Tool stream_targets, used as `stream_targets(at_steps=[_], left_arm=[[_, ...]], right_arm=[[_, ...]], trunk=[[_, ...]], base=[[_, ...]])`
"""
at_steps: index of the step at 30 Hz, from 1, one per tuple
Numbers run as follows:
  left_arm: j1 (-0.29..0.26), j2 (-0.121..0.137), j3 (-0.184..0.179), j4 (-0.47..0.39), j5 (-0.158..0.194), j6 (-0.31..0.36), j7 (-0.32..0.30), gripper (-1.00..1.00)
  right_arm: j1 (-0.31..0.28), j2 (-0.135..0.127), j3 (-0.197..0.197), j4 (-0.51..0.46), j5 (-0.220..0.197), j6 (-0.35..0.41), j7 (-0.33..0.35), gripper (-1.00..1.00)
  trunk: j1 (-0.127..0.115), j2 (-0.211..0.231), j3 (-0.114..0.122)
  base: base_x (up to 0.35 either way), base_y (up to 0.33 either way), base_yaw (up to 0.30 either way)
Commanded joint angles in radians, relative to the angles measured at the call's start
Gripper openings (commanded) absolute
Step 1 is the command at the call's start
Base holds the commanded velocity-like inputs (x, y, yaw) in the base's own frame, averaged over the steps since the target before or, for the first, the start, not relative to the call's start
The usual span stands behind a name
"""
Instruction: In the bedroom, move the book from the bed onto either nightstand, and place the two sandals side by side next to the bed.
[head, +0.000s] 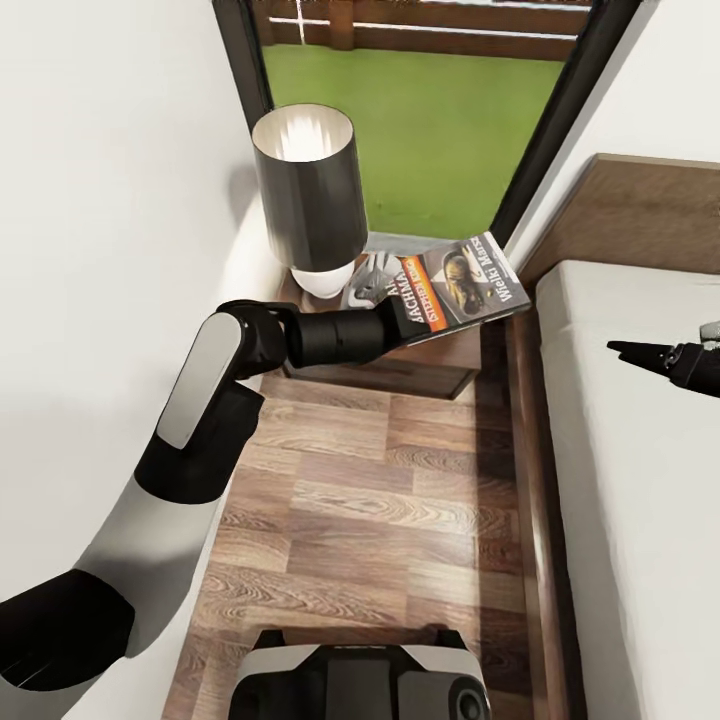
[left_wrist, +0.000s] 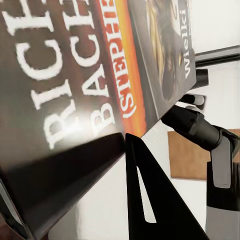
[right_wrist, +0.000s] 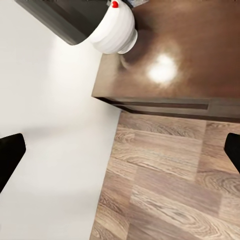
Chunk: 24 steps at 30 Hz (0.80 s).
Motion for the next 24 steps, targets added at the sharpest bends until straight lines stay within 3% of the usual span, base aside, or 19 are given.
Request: stream_targets(at_steps=[1,6,16,24], left_arm=[[0.001,0.004,0.001,0.001,0.015,0.001,0.009,-1.0],[0.018,0.021,0.0,0.007,0.027,0.001,0.007,-1.0],[0.066,0.032,0.0,0.013,0.029,0.002,0.004,-1.0],[0.096,0.036,-0.001,0.012,0.024,0.003,0.004,-1.0]], right_arm=[[-0.001,0.005,-0.001,0.0,0.004,0.003,0.005,1.0],[0.0,0.023,0.0,0.001,0.005,0.003,0.003,1.0],[0.0,0.045,0.0,0.011,0.005,0.003,0.001,1.0],[0.001,0.084,-0.004,0.018,0.005,0.003,-0.001,1.0]], trunk=[[0.0,-0.001,0.001],[0.0,-0.001,0.009],[0.0,-0.001,0.026],[0.0,-0.001,0.039]], base=[[0.0,0.0,0.0],[0.0,0.0,0.0],[0.0,0.0,0.0],[0.0,0.0,0.0]])
